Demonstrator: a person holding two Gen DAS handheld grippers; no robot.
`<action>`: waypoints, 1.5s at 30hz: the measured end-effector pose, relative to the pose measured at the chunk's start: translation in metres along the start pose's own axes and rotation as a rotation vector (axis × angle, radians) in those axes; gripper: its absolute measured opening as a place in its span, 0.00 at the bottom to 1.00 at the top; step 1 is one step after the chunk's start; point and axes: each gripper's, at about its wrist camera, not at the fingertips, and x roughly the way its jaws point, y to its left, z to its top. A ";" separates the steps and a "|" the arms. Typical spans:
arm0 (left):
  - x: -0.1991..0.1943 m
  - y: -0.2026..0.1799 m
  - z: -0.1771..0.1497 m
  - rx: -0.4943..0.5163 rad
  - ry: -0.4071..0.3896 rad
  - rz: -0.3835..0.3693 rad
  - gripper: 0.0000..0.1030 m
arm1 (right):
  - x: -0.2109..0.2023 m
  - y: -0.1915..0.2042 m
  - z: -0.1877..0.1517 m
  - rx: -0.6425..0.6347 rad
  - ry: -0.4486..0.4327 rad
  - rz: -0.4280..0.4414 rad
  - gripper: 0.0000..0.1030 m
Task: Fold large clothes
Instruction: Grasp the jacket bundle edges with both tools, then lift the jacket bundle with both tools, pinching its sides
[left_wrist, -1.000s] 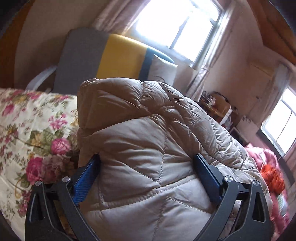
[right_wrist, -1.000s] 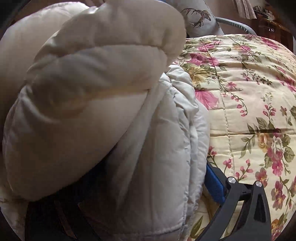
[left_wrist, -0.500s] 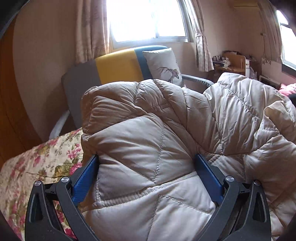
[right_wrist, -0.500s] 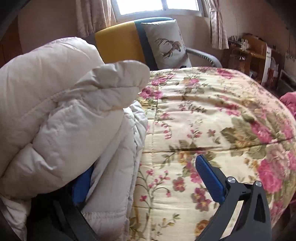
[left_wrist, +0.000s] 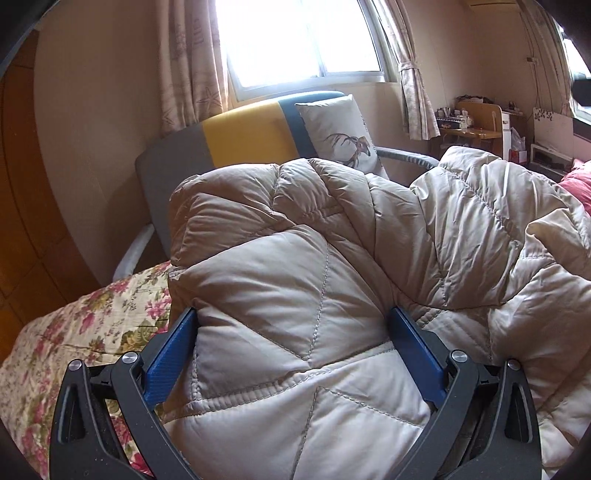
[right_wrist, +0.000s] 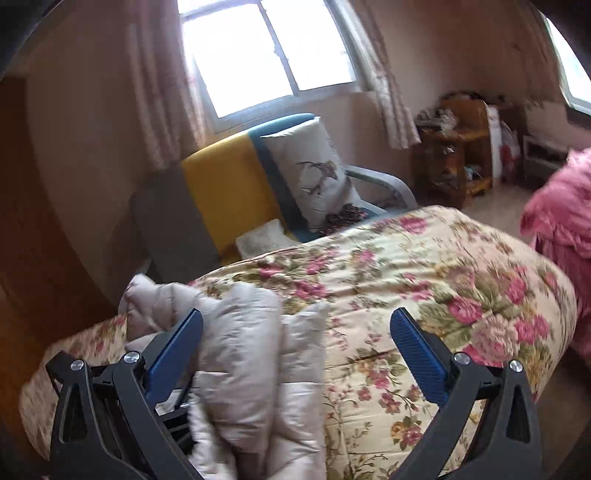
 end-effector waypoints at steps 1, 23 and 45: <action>-0.001 -0.001 0.000 0.003 -0.004 0.006 0.97 | 0.005 0.024 0.001 -0.081 0.009 -0.036 0.98; 0.001 0.039 0.075 0.007 -0.020 0.007 0.97 | 0.171 -0.008 -0.056 -0.078 0.317 -0.174 0.98; 0.149 0.043 0.035 -0.055 0.252 -0.014 0.97 | 0.210 -0.007 -0.061 -0.021 0.334 -0.222 0.98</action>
